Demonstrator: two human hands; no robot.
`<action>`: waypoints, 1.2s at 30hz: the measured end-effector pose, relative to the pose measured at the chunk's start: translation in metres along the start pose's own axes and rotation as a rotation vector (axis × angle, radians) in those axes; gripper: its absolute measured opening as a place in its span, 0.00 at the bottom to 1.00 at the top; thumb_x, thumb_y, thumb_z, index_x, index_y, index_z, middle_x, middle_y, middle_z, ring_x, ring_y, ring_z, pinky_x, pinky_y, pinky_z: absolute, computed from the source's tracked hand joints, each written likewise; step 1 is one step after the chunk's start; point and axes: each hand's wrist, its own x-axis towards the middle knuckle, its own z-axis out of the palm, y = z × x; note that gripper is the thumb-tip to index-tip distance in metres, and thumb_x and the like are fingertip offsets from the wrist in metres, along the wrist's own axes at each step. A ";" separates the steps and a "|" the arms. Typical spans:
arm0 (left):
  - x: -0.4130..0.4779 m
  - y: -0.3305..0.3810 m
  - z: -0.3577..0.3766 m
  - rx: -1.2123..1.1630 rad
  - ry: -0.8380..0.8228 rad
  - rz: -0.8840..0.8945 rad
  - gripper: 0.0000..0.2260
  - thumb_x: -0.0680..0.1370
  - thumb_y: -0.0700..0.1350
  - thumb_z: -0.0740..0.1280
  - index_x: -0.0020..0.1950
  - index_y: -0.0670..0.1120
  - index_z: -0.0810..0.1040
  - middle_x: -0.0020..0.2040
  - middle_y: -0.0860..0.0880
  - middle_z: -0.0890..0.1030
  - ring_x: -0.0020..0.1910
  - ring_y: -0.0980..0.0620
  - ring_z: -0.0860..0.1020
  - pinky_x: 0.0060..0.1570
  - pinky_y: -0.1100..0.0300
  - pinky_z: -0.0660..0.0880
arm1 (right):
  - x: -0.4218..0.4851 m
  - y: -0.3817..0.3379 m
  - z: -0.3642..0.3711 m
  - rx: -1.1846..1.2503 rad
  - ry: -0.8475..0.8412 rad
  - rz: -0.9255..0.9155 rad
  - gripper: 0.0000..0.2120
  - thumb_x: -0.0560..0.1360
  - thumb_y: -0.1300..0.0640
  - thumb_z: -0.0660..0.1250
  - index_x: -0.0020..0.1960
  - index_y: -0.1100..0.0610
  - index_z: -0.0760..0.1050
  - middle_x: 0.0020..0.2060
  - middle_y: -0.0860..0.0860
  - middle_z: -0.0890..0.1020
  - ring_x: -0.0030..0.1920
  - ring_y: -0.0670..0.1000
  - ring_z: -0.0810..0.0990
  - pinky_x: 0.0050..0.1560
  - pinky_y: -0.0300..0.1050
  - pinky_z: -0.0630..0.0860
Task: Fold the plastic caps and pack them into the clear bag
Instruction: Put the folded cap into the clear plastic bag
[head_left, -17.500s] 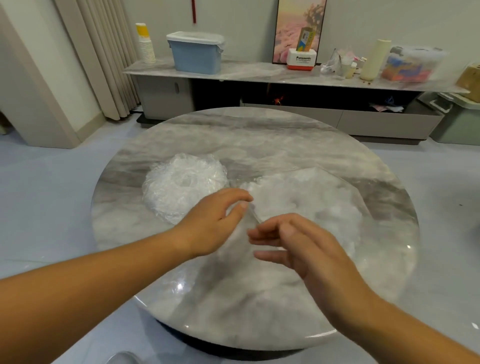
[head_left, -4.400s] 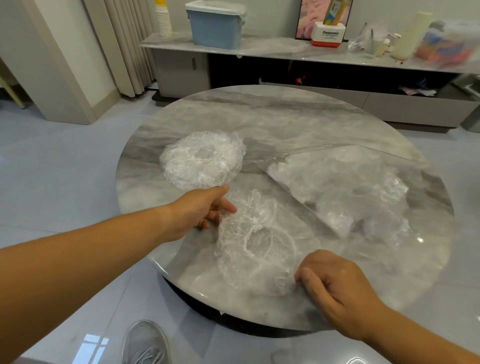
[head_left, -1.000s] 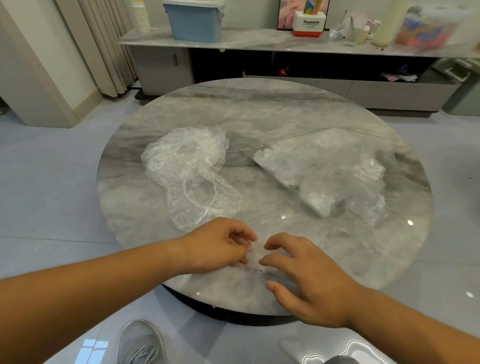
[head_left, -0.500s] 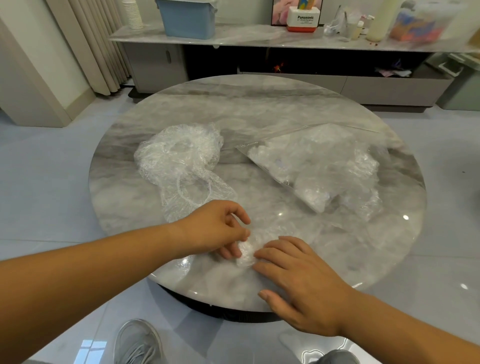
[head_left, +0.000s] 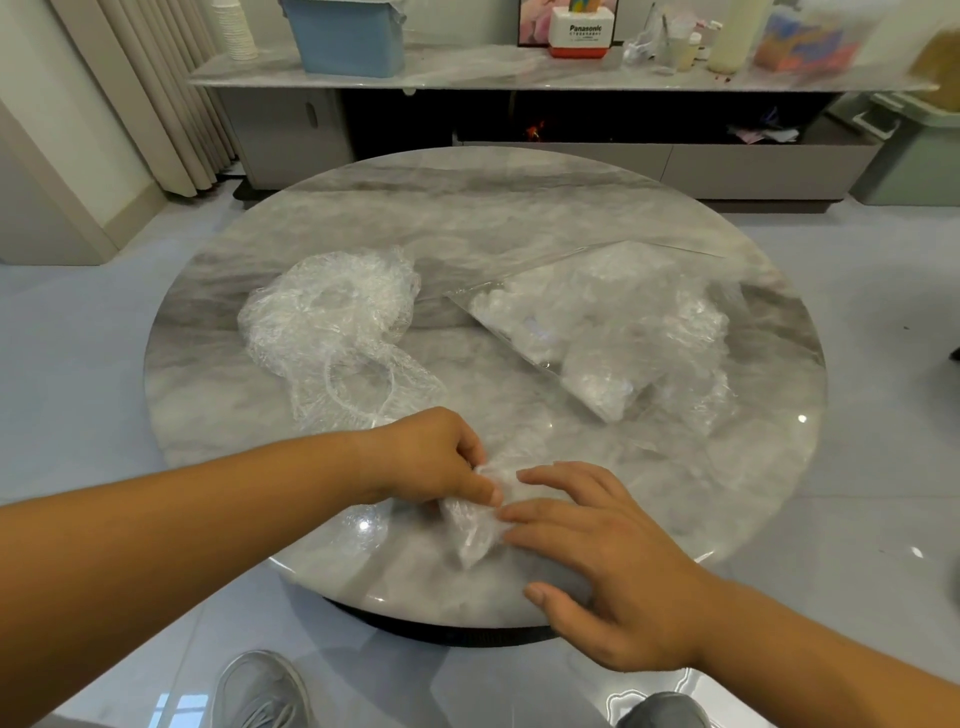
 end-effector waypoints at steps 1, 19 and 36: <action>-0.001 -0.001 -0.001 -0.080 -0.001 0.003 0.14 0.72 0.48 0.78 0.46 0.37 0.82 0.33 0.51 0.77 0.34 0.56 0.75 0.40 0.62 0.72 | 0.000 -0.001 -0.001 0.029 0.052 0.040 0.18 0.77 0.49 0.67 0.64 0.53 0.79 0.67 0.46 0.77 0.75 0.51 0.67 0.72 0.53 0.65; -0.038 -0.006 0.005 -0.796 -0.256 -0.056 0.15 0.82 0.36 0.65 0.68 0.44 0.72 0.56 0.39 0.84 0.52 0.37 0.84 0.43 0.52 0.84 | 0.046 -0.017 -0.012 1.079 0.342 0.614 0.21 0.74 0.41 0.65 0.59 0.52 0.84 0.61 0.46 0.83 0.64 0.47 0.80 0.63 0.49 0.74; -0.031 -0.017 -0.021 -1.131 -0.551 -0.172 0.33 0.78 0.60 0.67 0.70 0.34 0.72 0.64 0.33 0.77 0.63 0.36 0.78 0.60 0.47 0.79 | 0.023 -0.016 -0.010 0.192 0.103 -0.081 0.26 0.82 0.45 0.60 0.72 0.62 0.72 0.64 0.52 0.79 0.65 0.51 0.77 0.62 0.51 0.75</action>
